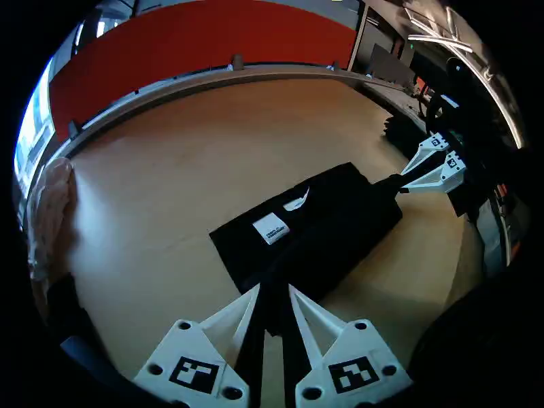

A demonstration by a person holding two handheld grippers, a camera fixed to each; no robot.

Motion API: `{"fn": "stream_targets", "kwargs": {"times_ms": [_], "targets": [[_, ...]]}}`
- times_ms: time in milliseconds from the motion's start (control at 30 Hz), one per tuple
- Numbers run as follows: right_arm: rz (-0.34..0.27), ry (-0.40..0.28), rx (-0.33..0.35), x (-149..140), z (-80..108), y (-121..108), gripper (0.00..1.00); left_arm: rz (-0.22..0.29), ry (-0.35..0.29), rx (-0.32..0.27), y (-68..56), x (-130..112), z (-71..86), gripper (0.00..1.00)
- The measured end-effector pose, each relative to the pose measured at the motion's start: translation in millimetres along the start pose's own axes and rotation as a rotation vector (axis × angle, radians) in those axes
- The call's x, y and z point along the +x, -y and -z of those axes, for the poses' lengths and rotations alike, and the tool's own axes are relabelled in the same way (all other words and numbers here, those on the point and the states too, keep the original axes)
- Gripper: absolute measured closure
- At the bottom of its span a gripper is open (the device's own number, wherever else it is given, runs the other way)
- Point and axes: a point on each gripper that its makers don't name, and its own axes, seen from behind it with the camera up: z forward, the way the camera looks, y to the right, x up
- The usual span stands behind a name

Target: Fold towel

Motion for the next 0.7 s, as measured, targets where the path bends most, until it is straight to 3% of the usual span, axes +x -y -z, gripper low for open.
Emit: {"fn": "stream_targets", "kwargs": {"times_ms": [300, 700], "targets": [[-0.02, 0.004, -0.016, -3.6, -10.8, -8.1, 0.81, 0.003, 0.018, 0.025, 8.2, -7.5, -16.5, 0.86], [-0.034, 0.019, -0.055, -8.1, -18.5, -19.7, 0.59, -0.01, 0.014, 0.077, 20.0, -4.1, -28.2, 0.74]]}}
